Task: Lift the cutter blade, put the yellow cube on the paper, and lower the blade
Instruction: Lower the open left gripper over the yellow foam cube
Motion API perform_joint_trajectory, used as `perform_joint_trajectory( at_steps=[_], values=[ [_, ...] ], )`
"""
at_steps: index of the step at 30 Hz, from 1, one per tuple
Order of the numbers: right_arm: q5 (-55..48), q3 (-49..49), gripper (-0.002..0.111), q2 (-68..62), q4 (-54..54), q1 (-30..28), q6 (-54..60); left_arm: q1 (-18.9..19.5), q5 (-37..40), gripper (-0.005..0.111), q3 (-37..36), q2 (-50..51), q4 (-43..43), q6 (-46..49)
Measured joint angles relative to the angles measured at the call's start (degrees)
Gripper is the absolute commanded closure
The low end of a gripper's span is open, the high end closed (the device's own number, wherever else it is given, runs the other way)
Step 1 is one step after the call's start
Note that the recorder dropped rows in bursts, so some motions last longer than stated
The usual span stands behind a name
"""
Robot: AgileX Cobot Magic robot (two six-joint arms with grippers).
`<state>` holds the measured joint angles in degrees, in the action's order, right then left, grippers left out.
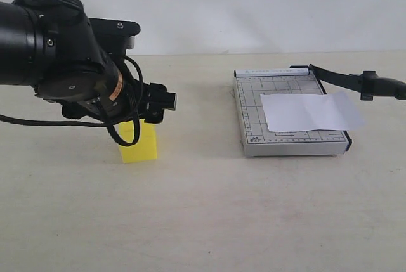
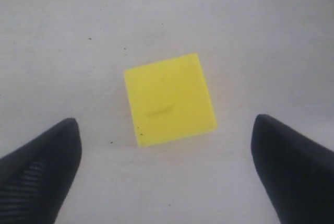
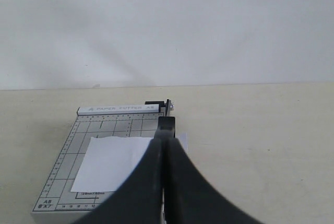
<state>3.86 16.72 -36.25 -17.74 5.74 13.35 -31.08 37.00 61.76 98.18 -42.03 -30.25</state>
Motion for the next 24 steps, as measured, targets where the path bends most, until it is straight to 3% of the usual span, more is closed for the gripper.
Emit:
perform_joint_trajectory(
  at_steps=[6,24],
  values=[
    [0.0,0.0,0.108,0.0,0.0,0.0,0.0,0.6,-0.7,0.023,0.0,0.2,-2.0,-7.4],
    [0.0,0.0,0.108,0.0,0.0,0.0,0.0,1.7,-8.1,0.023,0.5,7.6,-3.5,-8.1]
  ],
)
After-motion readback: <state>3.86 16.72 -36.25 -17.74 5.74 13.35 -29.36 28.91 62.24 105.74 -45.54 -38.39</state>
